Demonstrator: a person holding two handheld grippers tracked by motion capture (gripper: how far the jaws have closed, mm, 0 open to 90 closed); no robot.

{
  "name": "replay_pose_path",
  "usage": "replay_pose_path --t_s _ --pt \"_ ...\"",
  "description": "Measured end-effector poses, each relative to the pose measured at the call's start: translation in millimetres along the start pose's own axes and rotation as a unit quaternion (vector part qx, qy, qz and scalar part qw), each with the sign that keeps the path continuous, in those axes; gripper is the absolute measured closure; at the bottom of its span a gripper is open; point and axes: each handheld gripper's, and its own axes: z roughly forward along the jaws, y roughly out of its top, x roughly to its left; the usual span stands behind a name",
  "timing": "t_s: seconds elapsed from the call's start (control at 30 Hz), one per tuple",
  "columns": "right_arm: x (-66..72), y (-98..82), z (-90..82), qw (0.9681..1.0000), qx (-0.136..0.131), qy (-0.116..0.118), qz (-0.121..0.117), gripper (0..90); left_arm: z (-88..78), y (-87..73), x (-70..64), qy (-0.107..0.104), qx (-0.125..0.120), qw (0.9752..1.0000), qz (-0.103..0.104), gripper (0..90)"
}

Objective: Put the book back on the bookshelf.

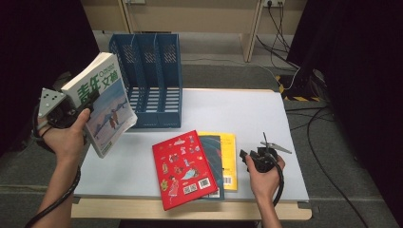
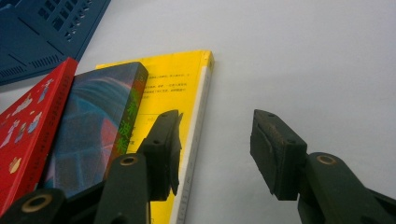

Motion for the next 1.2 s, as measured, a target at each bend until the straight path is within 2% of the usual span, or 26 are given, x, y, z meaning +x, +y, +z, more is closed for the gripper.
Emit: replay_pose_path --t_s 0.6,0.77,1.2 --pt "-0.5 -0.6 1.5 1.0 0.002 0.001 -0.002 52.9 11.1 8.2 8.5 0.009 -0.006 0.9999 0.003 73.9" --pt "0.7 -0.8 1.7 1.0 0.004 0.001 0.005 52.9 12.6 9.7 9.0 0.01 -0.007 0.9999 0.001 73.9" --pt "-1.0 -0.1 0.8 1.0 0.003 0.001 -0.001 53.0 11.6 20.1 9.3 0.012 -0.015 0.9998 0.002 73.9"
